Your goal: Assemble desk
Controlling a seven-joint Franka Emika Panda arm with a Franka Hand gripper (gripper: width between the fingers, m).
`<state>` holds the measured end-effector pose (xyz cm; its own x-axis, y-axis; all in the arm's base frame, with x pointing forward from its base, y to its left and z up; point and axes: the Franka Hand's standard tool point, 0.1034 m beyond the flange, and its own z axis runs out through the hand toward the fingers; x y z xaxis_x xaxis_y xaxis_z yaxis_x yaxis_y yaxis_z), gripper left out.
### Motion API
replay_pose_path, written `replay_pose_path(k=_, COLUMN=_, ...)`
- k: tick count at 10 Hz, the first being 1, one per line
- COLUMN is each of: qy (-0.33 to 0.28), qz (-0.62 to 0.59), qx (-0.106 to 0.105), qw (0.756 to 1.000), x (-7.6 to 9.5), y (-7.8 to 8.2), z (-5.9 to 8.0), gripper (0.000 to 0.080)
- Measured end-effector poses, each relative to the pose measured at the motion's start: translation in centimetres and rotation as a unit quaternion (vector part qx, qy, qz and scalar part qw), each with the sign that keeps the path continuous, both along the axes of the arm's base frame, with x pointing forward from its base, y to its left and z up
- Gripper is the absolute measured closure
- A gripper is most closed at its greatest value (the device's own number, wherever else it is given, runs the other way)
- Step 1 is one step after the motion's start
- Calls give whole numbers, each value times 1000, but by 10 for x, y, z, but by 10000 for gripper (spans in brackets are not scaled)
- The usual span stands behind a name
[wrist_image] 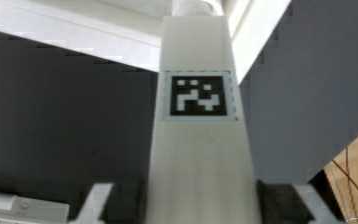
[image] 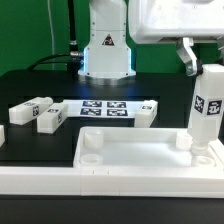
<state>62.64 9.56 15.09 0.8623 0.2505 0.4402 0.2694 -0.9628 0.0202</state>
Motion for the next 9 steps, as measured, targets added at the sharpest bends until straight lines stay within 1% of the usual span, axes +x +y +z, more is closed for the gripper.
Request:
replay_pose_path(k=2, qy=1, qz=2, qx=1, qw=1000, x=6, y=3, z=-6, gripper=508)
replay_pose_path(k=3, qy=1, qz=2, qx=1, qw=1000, x=8, y=3, z=-6, gripper=508)
replay_pose_path(k=5, qy=5, qz=3, qx=2, qw=1000, x=6, y=6, z=-12, gripper=508)
replay_pose_path(k=8, qy=0, qz=4, qx=2, qw=1000, x=5, y=7, z=-14, gripper=508)
replay_pose_path(k=9, qy=3, qz=4, qx=2, qw=1000, x=4, y=7, z=-17, gripper=508)
